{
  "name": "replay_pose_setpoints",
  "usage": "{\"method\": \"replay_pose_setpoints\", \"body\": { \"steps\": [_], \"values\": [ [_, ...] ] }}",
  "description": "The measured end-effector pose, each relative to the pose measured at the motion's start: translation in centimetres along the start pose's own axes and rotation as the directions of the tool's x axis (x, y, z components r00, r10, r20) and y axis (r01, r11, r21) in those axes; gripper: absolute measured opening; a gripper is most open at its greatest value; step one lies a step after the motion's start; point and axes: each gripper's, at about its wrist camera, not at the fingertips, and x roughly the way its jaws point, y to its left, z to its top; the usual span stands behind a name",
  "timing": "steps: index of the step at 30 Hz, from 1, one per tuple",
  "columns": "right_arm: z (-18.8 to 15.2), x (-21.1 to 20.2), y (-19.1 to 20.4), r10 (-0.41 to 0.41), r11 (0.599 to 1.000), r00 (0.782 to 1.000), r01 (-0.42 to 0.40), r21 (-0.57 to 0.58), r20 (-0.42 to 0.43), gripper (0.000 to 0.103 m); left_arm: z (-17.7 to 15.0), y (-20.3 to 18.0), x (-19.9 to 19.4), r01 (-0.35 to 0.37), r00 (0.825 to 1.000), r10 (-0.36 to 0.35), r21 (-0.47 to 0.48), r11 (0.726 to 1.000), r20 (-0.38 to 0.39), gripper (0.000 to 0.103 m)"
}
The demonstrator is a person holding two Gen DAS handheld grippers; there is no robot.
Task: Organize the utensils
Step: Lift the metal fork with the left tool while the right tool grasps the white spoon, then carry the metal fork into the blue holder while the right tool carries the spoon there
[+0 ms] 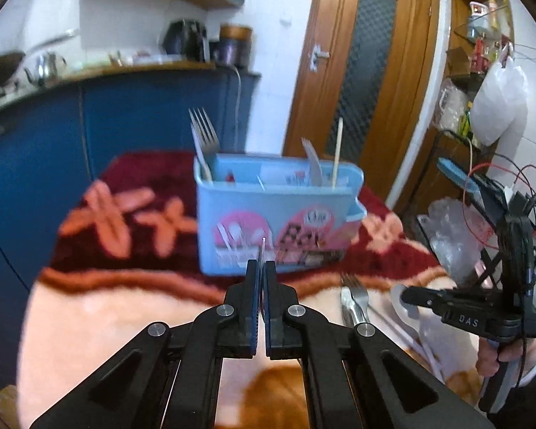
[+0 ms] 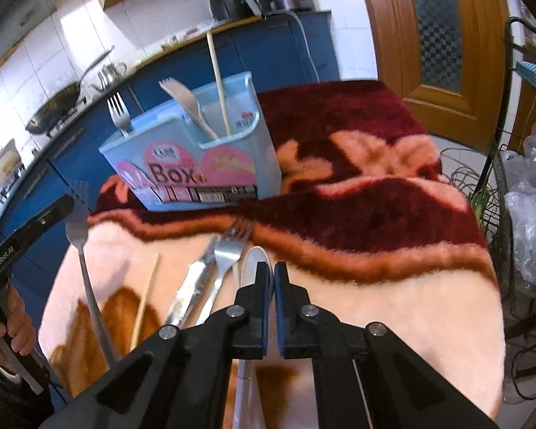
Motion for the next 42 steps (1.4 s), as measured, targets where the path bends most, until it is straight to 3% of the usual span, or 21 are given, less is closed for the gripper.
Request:
{"method": "replay_pose_setpoints", "body": {
  "steps": [5,10,21,26,30,34,42],
  "values": [
    [0.0,-2.3,0.6,0.003,1.0,0.995,-0.004,0.011,0.101,0.005,1.7,0.3,-3.2,-0.072,0.992,0.07,0.022,0.997,0.104,0.002],
    [0.2,-4.9,1.8,-0.009,1.0,0.971,0.01,-0.004,0.239,0.005,4.1,1.0,-5.2,-0.14,0.977,0.134,0.023,0.99,0.165,0.002],
    [3.6,-7.6,3.4,-0.024,0.997,0.9,0.053,-0.055,0.435,0.005,11.9,1.4,-7.1,-0.26,0.92,0.238,0.03,0.965,0.311,0.002],
    [5.4,-7.2,3.7,-0.019,0.995,0.887,0.064,-0.081,0.461,0.005,14.8,1.2,-6.0,-0.308,0.896,0.274,0.047,0.95,0.349,0.002],
    [7.4,-6.5,3.8,-0.022,0.994,0.877,0.069,-0.082,0.48,0.005,15.7,0.7,-4.1,-0.328,0.895,0.283,0.08,0.941,0.344,0.002],
    [9.1,-5.7,4.0,-0.028,0.995,0.859,0.075,-0.071,0.511,0.005,15.5,0.0,-1.6,-0.332,0.906,0.278,0.129,0.934,0.32,0.002],
    [12.3,-3.1,4.6,-0.052,0.993,0.801,0.106,-0.056,0.596,0.005,13.8,0.5,2.1,-0.295,0.932,0.254,0.134,0.946,0.259,0.002]
  ]
}}
